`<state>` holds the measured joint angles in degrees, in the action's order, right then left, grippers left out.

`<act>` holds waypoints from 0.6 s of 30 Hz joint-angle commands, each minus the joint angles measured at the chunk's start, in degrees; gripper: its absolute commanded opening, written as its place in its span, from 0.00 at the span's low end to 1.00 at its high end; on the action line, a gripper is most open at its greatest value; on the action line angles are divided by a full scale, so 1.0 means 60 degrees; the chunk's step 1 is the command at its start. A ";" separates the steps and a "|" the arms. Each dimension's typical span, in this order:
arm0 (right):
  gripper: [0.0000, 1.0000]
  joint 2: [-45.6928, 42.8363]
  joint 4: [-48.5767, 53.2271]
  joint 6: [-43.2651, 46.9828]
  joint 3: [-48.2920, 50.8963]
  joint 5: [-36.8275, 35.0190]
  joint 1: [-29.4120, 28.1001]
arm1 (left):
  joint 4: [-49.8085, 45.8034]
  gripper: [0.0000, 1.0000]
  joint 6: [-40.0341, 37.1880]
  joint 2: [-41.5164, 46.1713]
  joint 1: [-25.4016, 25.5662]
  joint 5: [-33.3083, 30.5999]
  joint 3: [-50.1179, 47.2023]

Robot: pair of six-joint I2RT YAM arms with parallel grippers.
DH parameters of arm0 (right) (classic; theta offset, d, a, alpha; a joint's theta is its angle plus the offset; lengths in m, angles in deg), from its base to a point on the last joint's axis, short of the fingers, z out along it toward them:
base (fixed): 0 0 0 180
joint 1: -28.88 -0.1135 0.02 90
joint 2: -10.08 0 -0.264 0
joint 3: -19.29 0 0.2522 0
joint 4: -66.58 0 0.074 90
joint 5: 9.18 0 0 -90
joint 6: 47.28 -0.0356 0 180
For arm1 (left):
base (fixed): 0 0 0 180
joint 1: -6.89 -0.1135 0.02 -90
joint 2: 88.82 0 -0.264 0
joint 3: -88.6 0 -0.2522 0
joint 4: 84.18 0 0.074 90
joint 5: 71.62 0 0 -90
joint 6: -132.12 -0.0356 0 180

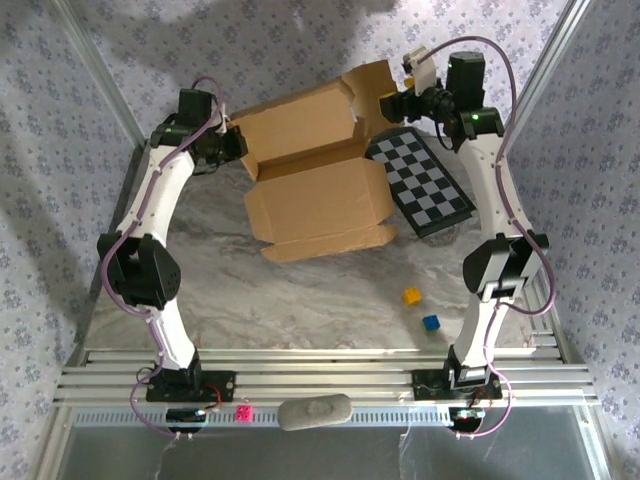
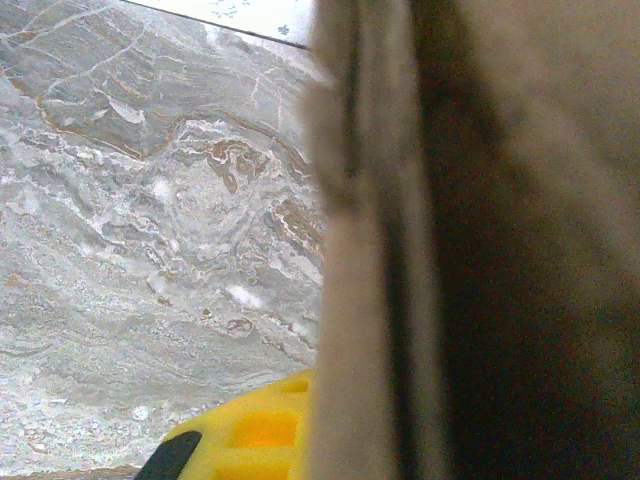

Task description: Fold the paper box

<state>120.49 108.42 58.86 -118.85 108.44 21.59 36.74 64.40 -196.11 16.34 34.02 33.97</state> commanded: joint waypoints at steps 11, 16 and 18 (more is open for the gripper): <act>0.11 0.0354 0.0265 0.0004 -0.0830 -0.3217 -0.1175 | -0.0188 0.00 -0.0078 0.0068 0.0094 0.0013 0.0388; 0.00 -0.0147 -0.0321 0.0083 -0.0067 -0.7254 -0.2233 | -0.0238 0.00 -0.0011 0.0072 0.0094 -0.0087 0.0411; 0.00 -0.0424 -0.0953 0.0368 0.0574 -0.9024 -0.2798 | -0.0240 0.00 0.0035 0.0068 0.0094 -0.0105 0.0423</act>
<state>121.46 106.93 59.10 -118.56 74.58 8.41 36.26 64.44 -196.11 16.67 33.29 33.97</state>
